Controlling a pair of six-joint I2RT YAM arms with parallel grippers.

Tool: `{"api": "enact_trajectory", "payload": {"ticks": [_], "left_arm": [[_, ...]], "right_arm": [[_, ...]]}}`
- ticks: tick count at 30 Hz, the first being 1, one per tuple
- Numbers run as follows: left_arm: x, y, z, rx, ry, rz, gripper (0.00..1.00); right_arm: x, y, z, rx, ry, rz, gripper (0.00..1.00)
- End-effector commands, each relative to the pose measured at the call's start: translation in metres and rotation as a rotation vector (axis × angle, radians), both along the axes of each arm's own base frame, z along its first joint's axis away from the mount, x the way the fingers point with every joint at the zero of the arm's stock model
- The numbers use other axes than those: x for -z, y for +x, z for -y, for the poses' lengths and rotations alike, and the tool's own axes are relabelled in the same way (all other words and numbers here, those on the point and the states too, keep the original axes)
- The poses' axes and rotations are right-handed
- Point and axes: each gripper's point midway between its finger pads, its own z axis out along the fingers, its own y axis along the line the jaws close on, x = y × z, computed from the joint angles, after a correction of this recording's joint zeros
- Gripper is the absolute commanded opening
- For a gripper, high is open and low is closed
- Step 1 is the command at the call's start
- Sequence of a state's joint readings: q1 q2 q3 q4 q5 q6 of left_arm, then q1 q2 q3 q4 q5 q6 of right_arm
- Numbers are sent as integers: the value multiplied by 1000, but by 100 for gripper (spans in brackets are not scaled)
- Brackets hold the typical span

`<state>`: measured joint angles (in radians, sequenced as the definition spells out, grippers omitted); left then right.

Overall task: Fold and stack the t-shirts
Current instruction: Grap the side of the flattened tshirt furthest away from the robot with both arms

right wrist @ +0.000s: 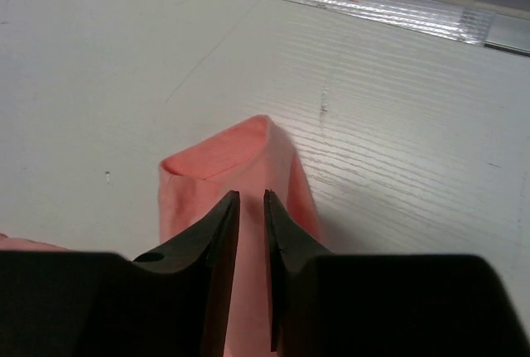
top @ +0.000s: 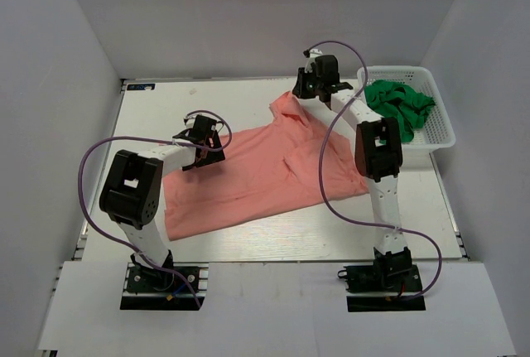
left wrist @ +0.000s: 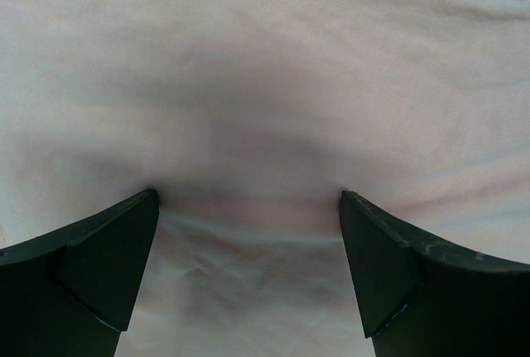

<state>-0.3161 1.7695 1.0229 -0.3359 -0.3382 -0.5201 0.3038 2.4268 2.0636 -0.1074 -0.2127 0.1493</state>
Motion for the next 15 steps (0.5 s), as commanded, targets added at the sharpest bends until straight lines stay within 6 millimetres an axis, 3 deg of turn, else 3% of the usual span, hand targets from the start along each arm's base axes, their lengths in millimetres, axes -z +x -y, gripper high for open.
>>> {"api": "enact_trajectory", "payload": {"ticks": [1, 5, 8, 11, 15], "left_arm": [[11, -17, -3, 13, -13, -61, 100], [11, -17, -3, 13, -13, -61, 100], [11, -18, -1, 18, -21, -64, 100], [11, -18, -1, 18, -21, -64, 100], [11, -18, 1, 23, -29, -66, 100]], "right_arm": [[-38, 17, 21, 91, 15, 66, 22], [-36, 13, 36, 104, -63, 61, 15], [-28, 5, 40, 52, -121, 67, 30], [-20, -1, 39, -31, -186, 79, 37], [-12, -17, 23, -160, -169, 64, 43]]}}
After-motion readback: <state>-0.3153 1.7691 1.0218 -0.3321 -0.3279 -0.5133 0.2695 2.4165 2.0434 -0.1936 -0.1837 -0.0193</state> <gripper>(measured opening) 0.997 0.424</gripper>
